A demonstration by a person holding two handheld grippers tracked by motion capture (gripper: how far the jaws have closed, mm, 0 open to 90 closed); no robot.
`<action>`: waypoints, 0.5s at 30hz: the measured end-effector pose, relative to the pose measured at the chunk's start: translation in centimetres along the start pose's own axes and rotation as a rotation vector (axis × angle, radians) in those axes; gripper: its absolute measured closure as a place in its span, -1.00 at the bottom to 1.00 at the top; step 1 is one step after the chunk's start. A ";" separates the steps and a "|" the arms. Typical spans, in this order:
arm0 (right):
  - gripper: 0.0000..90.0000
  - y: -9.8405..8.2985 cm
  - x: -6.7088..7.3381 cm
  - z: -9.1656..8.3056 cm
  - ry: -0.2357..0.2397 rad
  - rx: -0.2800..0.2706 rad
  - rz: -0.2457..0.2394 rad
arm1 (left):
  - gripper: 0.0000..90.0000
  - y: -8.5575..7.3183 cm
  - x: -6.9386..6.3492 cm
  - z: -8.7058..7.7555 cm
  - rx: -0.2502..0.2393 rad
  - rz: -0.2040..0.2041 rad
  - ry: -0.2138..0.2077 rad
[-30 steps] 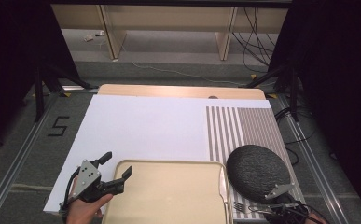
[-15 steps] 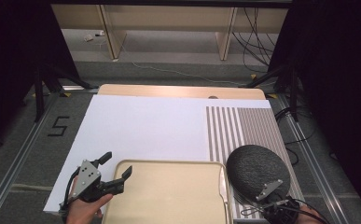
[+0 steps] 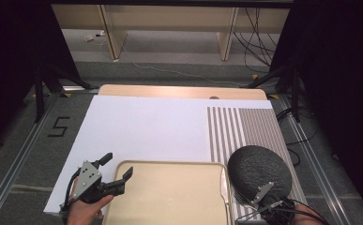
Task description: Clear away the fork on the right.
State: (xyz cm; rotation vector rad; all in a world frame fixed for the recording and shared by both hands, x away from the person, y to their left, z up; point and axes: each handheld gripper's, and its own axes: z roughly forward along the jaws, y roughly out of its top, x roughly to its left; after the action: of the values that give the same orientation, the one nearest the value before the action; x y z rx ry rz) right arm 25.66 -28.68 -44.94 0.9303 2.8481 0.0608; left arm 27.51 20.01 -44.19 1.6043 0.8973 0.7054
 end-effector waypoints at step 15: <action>0.88 0.4 0.7 -0.2 0.003 -0.027 -0.053 | -0.62 0.0 0.0 -0.1 0.002 -0.003 0.001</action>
State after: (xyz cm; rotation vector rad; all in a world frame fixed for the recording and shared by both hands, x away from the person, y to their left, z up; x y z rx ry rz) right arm 25.30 -27.95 -44.79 0.8492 2.8655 0.0950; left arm 27.45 20.02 -44.13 1.6046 0.9012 0.7037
